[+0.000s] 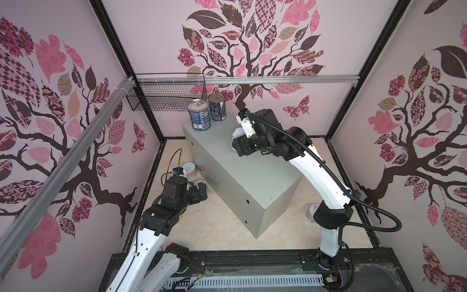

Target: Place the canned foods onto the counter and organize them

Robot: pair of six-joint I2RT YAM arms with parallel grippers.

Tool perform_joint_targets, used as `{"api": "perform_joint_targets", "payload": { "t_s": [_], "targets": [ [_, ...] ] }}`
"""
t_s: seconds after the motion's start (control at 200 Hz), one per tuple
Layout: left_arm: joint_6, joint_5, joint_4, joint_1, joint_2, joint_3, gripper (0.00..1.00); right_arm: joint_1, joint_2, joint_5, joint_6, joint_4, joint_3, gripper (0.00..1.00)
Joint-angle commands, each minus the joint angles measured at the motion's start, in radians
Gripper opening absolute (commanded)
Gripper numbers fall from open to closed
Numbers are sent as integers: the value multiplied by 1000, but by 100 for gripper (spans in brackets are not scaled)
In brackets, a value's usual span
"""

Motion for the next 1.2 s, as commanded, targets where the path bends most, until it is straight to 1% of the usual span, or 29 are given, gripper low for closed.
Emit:
{"api": "perform_joint_targets", "payload": {
  "t_s": [0.0, 0.215, 0.28, 0.335, 0.665, 0.805, 0.9, 1.025, 1.195],
  "targets": [
    [5, 6, 13, 0, -10, -26, 98, 11, 21, 18, -12, 18, 46, 86],
    [5, 12, 15, 9, -9, -27, 98, 21, 4, 22, -20, 28, 42, 95],
    [5, 12, 16, 12, -10, -27, 98, 26, -9, 22, -20, 37, 31, 100],
    [5, 10, 13, 14, -11, -27, 98, 29, -24, 22, -20, 48, 13, 100],
    [3, -11, 4, 10, -30, -27, 98, 33, -169, 32, -11, 131, -172, 100],
    [2, -17, 0, 9, -27, -27, 98, 33, -261, 38, -2, 208, -310, 100],
    [0, -19, 0, 7, -28, -27, 98, 33, -324, 33, 13, 279, -432, 100],
    [1, -20, -1, 4, -26, -27, 98, 33, -381, 28, 42, 362, -556, 96],
    [-1, -20, -1, 0, -24, -29, 98, 33, -398, 9, 72, 425, -616, 86]
  ]
}}
